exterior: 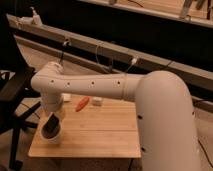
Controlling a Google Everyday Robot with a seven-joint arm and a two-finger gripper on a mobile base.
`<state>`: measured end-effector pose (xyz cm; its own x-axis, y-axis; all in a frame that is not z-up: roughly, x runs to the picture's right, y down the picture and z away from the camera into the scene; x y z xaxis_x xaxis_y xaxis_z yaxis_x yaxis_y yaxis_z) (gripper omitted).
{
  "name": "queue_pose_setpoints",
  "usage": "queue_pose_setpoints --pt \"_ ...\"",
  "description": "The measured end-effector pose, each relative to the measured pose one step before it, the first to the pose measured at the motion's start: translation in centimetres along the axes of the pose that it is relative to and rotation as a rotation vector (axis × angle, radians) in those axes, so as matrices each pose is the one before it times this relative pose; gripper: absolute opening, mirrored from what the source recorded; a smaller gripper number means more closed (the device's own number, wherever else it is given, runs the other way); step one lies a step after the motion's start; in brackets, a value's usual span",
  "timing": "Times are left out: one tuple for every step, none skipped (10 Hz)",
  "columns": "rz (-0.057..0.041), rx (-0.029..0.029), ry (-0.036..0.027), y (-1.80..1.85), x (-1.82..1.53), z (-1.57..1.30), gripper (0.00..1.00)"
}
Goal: Place the eraser in the ceramic cup
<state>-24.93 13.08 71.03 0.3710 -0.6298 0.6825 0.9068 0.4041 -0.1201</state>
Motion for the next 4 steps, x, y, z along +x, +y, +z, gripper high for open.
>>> queue_pose_setpoints --pt "-0.00415 -0.00042 -0.00019 -0.171 -0.309 0.071 0.74" --pt "-0.00215 0.00139 -0.00129 -0.096 -0.347 0.039 0.74" --pt "0.00302 0.00255 -0.0019 0.051 -0.118 -0.064 0.73" --pt "0.00346 -0.00019 -0.00179 -0.014 0.104 0.063 0.69"
